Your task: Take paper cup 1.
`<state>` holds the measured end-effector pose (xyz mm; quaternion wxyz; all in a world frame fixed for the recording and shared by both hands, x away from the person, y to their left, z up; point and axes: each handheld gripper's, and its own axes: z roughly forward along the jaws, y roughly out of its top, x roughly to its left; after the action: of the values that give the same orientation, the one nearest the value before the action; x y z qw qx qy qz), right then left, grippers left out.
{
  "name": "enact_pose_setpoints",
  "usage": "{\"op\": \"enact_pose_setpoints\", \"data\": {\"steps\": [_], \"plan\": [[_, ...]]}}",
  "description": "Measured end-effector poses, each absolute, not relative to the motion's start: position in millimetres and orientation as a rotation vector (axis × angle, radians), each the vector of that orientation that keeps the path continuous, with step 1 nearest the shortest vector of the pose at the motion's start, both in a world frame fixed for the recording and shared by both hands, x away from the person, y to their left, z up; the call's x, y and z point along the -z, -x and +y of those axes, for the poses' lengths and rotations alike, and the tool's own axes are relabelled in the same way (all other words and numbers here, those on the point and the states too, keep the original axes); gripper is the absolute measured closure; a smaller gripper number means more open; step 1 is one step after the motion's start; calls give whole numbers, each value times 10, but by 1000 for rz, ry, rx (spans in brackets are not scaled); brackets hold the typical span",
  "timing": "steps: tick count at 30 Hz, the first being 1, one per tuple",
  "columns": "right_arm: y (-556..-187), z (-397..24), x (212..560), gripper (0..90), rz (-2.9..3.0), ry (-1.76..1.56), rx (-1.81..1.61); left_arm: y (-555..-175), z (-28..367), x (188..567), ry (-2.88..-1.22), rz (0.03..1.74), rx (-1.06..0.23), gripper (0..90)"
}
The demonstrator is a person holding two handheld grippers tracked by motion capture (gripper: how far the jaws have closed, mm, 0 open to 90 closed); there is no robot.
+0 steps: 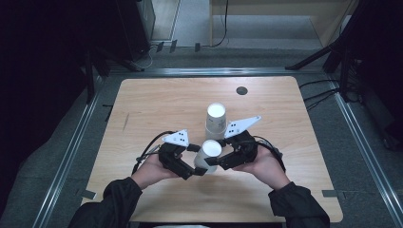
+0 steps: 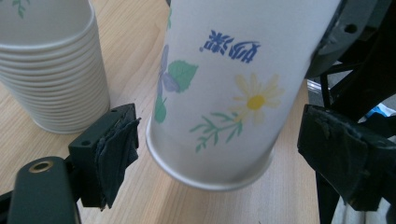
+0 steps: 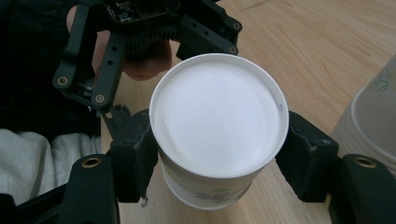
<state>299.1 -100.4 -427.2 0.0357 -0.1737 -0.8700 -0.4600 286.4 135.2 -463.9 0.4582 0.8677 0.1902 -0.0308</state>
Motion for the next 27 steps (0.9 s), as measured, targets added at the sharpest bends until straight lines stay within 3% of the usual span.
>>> {"op": "enact_pose_setpoints", "data": {"steps": [13,15,27], "plan": [[-2992,-956,4243,345,-2592,539,1472,-2853,1358,4628,-2110,461,55,154],[-2991,-957,4239,346,-2588,543,1475,-2856,1373,4622,-2104,457,52,208],[-2993,-963,4231,349,-2577,560,1484,-2841,1382,4600,-2098,426,34,275]]}}
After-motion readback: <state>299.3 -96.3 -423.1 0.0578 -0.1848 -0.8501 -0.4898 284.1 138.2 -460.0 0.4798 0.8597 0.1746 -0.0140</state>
